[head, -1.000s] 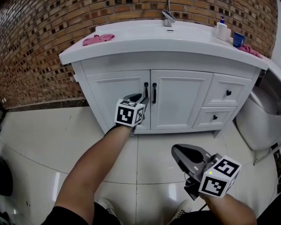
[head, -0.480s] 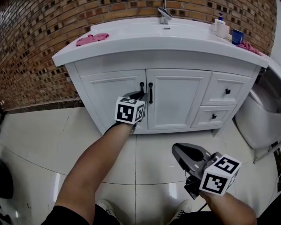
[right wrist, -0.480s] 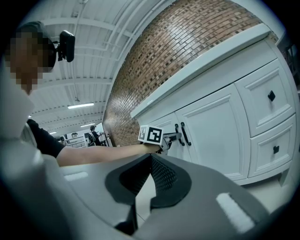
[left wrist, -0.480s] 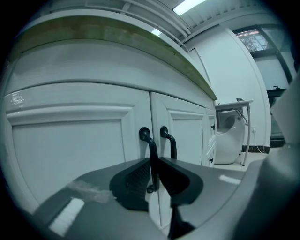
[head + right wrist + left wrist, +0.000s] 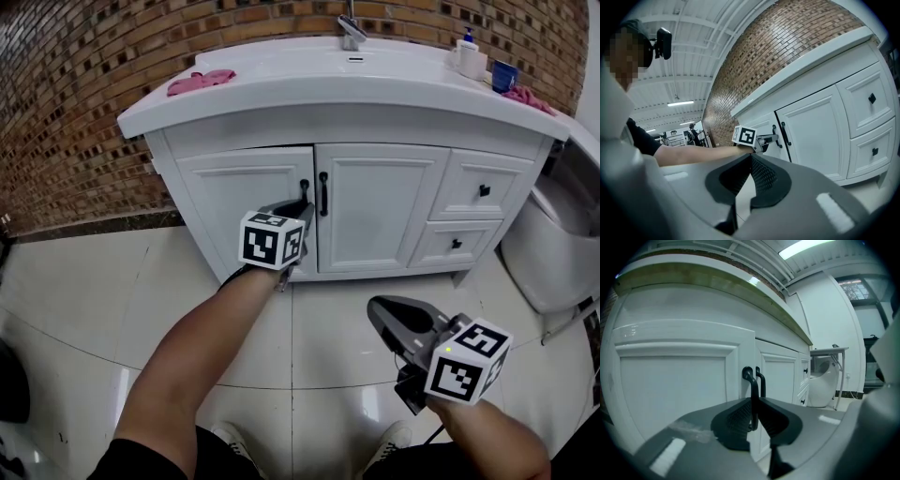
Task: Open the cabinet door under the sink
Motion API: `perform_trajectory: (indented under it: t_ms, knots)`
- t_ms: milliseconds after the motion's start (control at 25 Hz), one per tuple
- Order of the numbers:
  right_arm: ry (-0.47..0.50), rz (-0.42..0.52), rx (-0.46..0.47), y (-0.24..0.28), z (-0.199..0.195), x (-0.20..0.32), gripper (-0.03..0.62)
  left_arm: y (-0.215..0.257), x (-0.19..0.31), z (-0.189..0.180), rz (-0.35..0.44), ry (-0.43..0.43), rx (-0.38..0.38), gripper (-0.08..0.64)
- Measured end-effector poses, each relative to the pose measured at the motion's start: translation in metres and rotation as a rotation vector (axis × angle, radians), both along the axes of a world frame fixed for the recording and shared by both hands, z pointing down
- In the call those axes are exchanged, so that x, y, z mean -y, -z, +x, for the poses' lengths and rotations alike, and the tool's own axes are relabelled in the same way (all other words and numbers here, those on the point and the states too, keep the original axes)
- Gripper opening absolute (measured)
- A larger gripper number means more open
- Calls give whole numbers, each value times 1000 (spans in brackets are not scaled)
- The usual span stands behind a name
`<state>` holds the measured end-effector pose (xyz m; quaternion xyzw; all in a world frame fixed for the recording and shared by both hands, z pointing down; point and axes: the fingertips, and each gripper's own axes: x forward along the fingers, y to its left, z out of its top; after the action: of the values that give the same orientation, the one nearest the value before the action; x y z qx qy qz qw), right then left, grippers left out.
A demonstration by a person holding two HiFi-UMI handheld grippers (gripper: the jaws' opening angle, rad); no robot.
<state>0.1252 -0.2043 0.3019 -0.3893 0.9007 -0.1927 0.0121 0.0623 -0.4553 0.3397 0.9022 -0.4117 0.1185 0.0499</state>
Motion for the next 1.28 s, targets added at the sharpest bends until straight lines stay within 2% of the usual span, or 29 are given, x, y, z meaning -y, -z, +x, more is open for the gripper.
perform_trajectory:
  t_ms: [600,960,1280]
  knots:
    - [-11,39,-66,5,-17,-9,6,-2,-74,-28,-17,-80,-1,48]
    - [-47,56,-71,12,-8,-9,6,-3,-119,-57,-12,-124,-1,48]
    - [-8,51,-90,7,-25,-13,6,-4,-148,-86,-30,-120,-19,49]
